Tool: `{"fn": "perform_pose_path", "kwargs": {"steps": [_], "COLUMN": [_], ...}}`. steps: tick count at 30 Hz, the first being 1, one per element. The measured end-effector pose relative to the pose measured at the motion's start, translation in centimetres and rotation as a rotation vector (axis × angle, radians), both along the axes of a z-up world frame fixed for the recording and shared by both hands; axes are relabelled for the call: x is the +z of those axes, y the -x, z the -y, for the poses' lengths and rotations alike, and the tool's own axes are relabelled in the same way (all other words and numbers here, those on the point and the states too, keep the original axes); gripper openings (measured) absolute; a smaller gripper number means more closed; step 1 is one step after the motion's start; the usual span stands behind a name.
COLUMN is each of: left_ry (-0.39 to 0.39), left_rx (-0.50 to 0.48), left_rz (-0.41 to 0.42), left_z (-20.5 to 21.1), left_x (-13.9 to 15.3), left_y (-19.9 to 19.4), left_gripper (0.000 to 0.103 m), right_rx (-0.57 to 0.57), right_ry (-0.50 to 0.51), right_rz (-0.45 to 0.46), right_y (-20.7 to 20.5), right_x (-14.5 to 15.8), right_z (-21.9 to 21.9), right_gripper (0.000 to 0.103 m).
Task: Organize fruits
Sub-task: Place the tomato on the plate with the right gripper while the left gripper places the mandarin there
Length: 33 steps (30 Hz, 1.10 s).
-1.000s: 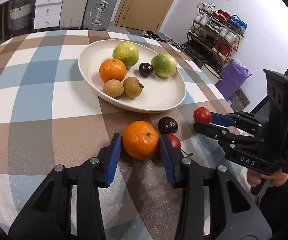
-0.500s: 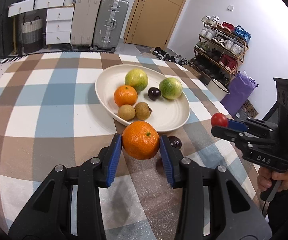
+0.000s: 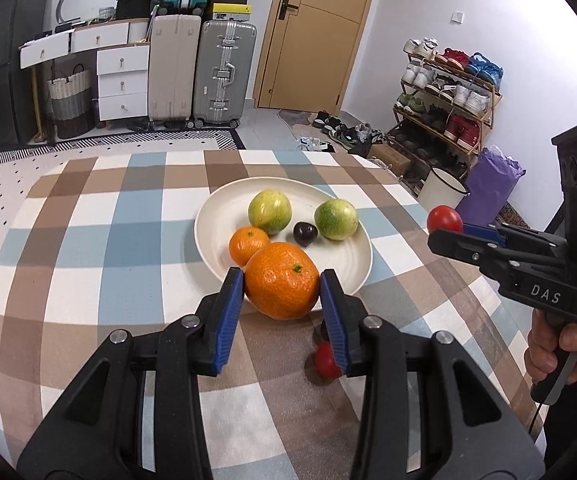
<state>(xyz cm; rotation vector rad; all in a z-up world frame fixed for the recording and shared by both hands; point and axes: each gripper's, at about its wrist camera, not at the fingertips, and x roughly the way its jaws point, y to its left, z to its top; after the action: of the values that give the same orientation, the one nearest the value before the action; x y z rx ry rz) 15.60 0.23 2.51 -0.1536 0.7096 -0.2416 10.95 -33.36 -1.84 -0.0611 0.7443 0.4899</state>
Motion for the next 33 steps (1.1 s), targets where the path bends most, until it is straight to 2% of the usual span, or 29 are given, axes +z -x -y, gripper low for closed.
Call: {"fn": "perform_pose_path", "kwargs": {"steps": [3,11,24,33], "left_ry": [-0.024,-0.071,-0.084,-0.082], "left_rx": [-0.008,-0.013,-0.020,-0.051], "left_rz": [0.002,-0.021,-0.081,-0.094], "left_z": [0.7,2.5,3.1,4.2], "left_x": [0.4,-0.9,-4.4,-5.2], "left_y": [-0.6,-3.6,-8.1,-10.6], "left_gripper": [0.036,0.036,0.036,0.036], "right_rx": [-0.016,-0.021,-0.040,-0.036], "right_ry": [-0.006,-0.004,-0.022,-0.029], "right_rz": [0.009,-0.062,-0.144,-0.152], "right_y": [-0.8,-3.8,-6.6,-7.8], "right_x": [0.1,-2.5,-6.8,-7.6], "right_z": [-0.3,-1.4,-1.7,-2.0], "right_gripper": [0.031,0.031,0.031,0.032]}}
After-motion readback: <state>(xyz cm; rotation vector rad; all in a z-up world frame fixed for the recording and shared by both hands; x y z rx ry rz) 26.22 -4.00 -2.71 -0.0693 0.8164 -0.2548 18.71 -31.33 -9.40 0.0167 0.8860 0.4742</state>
